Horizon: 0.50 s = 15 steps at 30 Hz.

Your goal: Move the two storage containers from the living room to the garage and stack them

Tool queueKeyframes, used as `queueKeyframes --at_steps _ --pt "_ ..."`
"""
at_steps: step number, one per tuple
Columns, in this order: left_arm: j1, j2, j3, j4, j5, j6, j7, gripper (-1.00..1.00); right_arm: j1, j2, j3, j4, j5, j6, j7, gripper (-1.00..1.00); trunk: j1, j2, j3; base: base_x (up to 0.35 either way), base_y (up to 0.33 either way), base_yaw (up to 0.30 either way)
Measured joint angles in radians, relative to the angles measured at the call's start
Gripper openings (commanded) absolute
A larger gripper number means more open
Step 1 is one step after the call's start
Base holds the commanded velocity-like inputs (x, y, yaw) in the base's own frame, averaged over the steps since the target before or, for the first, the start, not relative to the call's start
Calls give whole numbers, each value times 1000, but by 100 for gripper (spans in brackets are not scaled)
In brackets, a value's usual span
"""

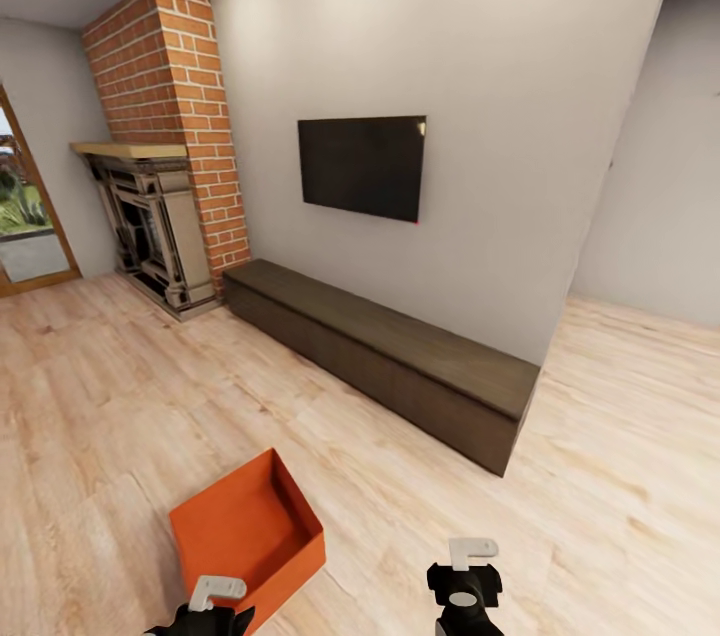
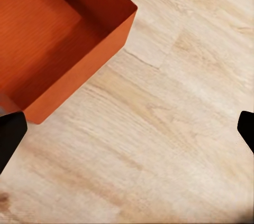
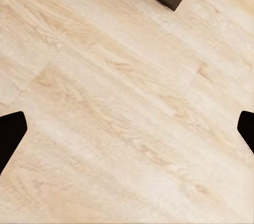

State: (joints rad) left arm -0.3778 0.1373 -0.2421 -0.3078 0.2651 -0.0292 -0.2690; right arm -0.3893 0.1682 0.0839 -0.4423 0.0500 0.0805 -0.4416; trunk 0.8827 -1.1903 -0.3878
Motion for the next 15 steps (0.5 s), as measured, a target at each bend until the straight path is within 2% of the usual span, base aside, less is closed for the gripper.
queueKeyframes --at_steps 8,15 --pt "0 -1 0 0 -1 0 0 100 0 0 0 0 0 0 0 100 0 0 0 223 -243 262" --pt "0 -1 0 0 -2 0 0 100 0 0 0 0 0 0 0 100 0 0 0 150 -281 274"
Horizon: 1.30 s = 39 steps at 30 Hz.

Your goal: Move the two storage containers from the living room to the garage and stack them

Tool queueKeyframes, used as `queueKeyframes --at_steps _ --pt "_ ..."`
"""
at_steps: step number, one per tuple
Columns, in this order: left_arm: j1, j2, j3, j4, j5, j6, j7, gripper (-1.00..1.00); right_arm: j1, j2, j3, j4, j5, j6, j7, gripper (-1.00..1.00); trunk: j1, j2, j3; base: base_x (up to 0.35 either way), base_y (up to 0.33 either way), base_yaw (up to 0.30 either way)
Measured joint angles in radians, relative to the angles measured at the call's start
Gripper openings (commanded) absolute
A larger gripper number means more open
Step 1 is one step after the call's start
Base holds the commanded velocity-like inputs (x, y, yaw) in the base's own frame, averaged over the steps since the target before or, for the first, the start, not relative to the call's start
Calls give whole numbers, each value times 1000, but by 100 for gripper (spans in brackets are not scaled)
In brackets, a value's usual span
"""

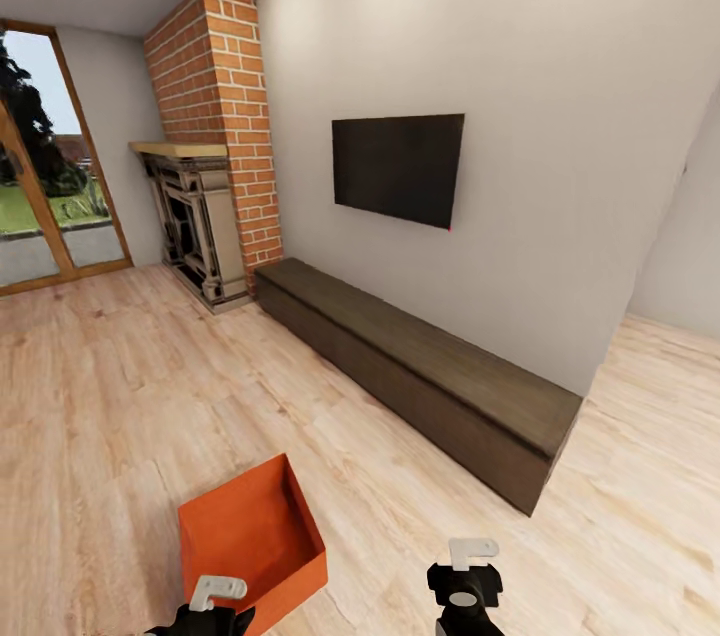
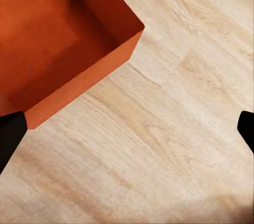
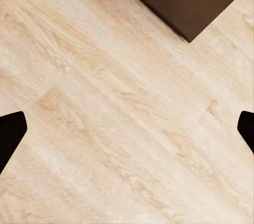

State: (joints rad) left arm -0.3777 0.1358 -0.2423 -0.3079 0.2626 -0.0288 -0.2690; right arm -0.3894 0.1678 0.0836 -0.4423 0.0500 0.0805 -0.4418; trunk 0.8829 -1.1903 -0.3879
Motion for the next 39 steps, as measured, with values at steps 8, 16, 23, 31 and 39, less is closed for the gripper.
queueKeyframes --at_steps 8,16,23,31,39 --pt "0 0 0 0 0 0 0 100 0 0 0 0 0 0 0 100 0 0 0 93 -293 275" --pt "0 0 0 0 1 1 -2 100 0 0 0 0 0 0 0 100 0 0 0 78 -224 275" --pt "0 1 0 0 0 3 -12 100 0 0 0 0 0 0 0 100 0 0 0 91 -290 275" --pt "0 1 1 2 6 5 -14 100 0 0 -1 -1 0 0 0 100 0 0 0 111 -300 120" --pt "-2 10 1 2 7 28 -51 100 0 0 -1 -1 0 0 0 100 0 0 0 118 -299 7"
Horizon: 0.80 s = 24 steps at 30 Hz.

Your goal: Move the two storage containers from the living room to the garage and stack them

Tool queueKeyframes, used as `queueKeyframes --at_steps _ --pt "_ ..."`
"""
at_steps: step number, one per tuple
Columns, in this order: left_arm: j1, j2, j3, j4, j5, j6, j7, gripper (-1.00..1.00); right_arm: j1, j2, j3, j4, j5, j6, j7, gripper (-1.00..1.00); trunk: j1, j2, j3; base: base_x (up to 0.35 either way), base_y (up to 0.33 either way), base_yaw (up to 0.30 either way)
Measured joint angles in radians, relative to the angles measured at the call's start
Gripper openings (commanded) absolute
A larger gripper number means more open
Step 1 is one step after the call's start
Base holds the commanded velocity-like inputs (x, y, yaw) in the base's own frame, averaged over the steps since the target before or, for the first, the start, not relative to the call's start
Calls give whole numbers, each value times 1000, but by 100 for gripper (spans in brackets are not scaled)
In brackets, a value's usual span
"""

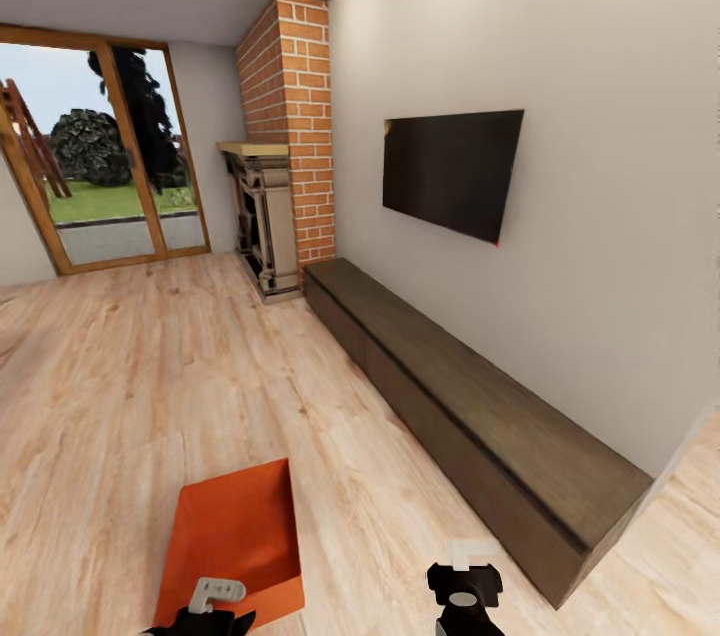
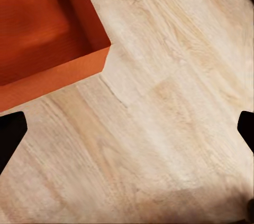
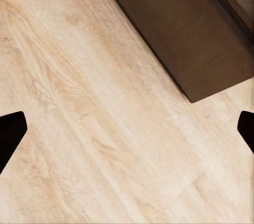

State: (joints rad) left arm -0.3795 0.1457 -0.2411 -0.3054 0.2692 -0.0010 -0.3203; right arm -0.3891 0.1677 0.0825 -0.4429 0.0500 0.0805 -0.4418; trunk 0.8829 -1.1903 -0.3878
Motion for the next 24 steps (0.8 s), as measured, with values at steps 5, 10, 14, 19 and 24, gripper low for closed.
queueKeyframes --at_steps 5,10,14,19,24 --pt "0 17 1 0 0 7 -147 100 0 0 0 0 0 0 0 100 0 0 0 131 -246 1" --pt "0 53 3 -2 6 7 -204 100 0 0 0 0 0 0 0 100 0 0 0 143 -203 0" --pt "0 73 3 -4 42 2 -208 100 0 0 0 0 0 0 0 100 0 0 0 63 -96 0" --pt "1 75 3 -5 65 -7 -159 100 0 -1 0 -1 0 0 0 100 0 0 0 14 -21 0" --pt "1 75 4 -6 88 -4 -104 100 0 -2 0 -1 1 0 0 100 0 0 0 3 -5 0"
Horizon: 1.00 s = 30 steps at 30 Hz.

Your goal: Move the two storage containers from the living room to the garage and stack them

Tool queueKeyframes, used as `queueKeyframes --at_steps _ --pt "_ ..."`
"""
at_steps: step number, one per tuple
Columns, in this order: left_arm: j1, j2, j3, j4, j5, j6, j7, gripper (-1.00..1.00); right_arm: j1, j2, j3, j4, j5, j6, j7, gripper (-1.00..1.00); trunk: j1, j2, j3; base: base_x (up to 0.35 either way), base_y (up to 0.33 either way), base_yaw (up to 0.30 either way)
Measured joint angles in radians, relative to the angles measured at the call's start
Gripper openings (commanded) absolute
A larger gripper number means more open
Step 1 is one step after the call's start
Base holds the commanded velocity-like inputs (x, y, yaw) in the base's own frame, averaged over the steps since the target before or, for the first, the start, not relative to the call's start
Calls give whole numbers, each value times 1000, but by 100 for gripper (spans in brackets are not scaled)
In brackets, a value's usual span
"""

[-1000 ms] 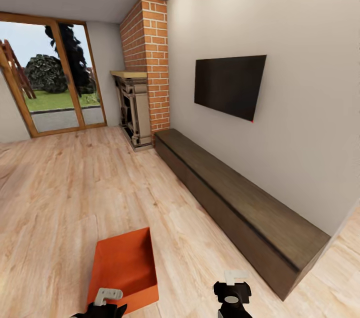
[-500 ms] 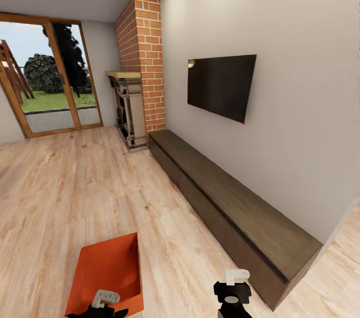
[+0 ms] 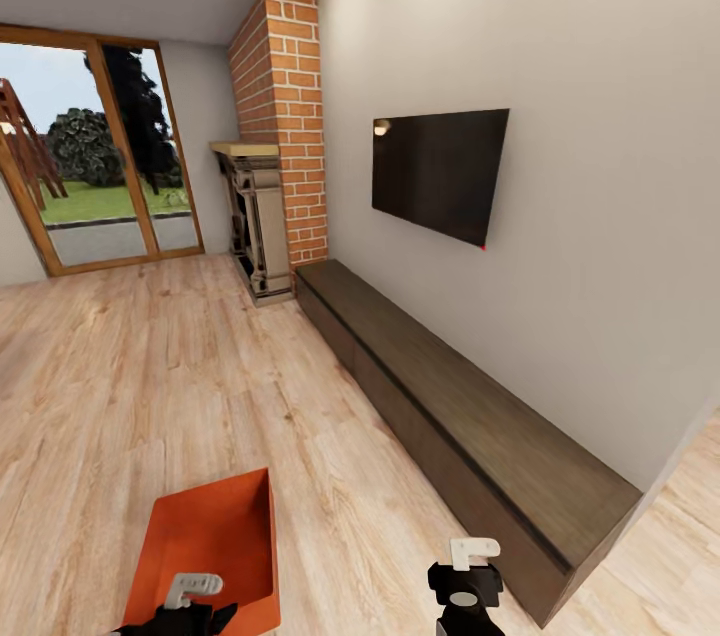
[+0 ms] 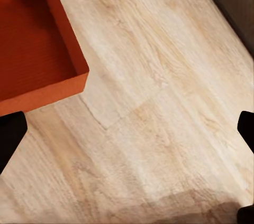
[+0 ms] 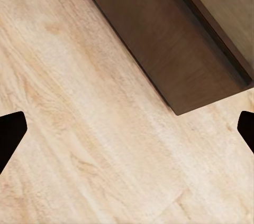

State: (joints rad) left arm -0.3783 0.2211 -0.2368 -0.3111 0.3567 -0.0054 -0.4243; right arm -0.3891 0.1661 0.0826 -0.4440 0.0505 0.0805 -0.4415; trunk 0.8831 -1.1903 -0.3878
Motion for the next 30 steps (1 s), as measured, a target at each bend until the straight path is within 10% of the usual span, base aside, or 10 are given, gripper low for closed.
queueKeyframes --at_steps 9,14,30 --pt "-1 44 -2 3 109 11 13 100 0 0 0 0 0 0 0 100 0 0 0 44 -1 0" --pt "-2 77 -3 2 121 10 80 100 0 0 0 -1 0 0 -1 100 0 0 0 29 0 0" --pt "1 72 -8 -5 117 -12 157 100 0 1 0 0 -1 0 -2 100 0 0 -2 2 0 116"
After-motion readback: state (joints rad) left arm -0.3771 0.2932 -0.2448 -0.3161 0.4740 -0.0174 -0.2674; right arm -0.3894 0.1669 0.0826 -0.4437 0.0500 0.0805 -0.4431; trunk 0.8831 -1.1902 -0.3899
